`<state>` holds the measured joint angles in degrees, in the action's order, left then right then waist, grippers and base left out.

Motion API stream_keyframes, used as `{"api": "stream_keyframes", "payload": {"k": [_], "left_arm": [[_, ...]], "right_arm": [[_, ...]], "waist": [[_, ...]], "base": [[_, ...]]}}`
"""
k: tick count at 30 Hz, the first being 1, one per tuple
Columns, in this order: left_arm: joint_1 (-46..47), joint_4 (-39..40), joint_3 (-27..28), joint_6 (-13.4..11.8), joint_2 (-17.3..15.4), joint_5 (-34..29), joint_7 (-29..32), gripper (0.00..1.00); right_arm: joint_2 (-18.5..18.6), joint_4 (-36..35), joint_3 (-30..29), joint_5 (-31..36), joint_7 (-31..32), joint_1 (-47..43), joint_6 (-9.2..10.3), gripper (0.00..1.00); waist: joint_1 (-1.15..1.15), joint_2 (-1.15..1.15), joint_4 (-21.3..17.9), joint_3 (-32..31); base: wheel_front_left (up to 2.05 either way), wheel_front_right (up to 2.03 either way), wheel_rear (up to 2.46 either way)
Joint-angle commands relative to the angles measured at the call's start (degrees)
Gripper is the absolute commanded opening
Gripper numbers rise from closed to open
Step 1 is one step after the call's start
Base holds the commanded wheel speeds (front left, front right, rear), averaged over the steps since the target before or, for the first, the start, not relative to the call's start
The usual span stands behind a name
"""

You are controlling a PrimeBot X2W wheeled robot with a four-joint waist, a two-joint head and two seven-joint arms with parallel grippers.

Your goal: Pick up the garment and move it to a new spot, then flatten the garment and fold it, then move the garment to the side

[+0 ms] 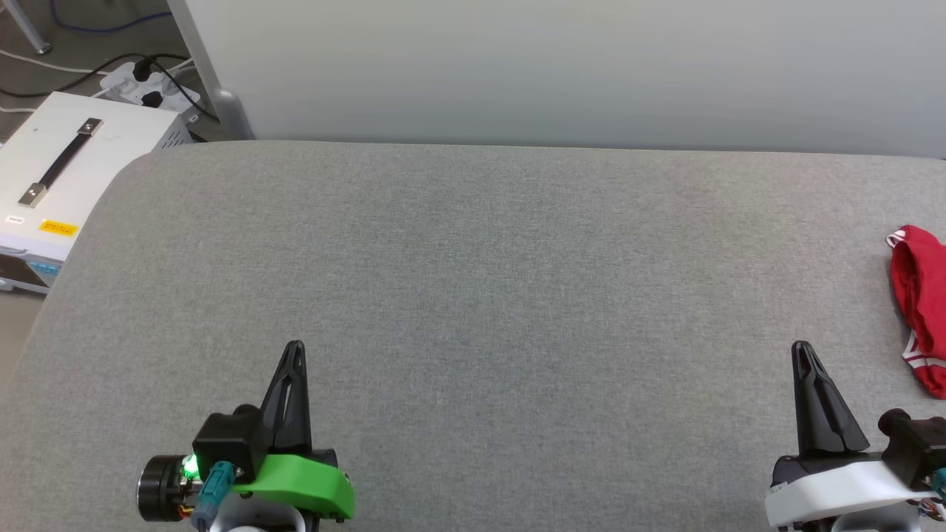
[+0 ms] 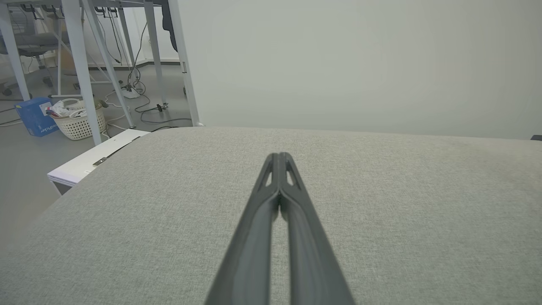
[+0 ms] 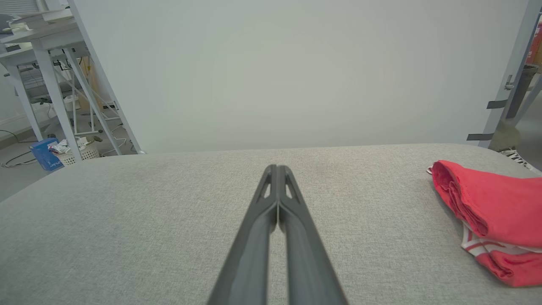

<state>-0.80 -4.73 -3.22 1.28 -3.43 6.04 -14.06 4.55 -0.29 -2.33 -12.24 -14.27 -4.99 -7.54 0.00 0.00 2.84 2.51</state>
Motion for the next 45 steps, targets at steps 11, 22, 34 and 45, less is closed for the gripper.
{"api": "stream_keyframes", "payload": {"k": [11,22,34,45], "left_arm": [[0.1,0.58,0.4,-0.17,0.07,-0.71,1.37,0.0],[0.17,1.0,0.68,-0.28,0.12,-1.25,2.64,0.0],[0.25,1.45,0.99,-0.4,0.17,-1.83,4.02,0.0],[0.32,1.87,1.27,-0.51,0.22,-2.36,5.29,0.0]], "right_arm": [[-0.19,0.03,0.28,1.48,1.53,0.64,0.01,0.0],[-0.34,0.05,0.49,2.56,2.81,1.08,0.01,0.0],[-0.5,0.08,0.71,3.73,4.19,1.55,0.02,0.0],[-0.65,0.11,0.92,4.81,5.47,1.98,0.02,0.0]], "waist": [[0.0,0.0,-0.27,-0.23],[0.0,0.0,-0.53,-0.46],[0.0,0.0,-0.81,-0.71],[0.0,0.0,-1.07,-0.94]], "base": [[0.0,0.0,0.0],[0.0,0.0,0.0],[0.0,0.0,0.0],[0.0,0.0,0.0]]}}
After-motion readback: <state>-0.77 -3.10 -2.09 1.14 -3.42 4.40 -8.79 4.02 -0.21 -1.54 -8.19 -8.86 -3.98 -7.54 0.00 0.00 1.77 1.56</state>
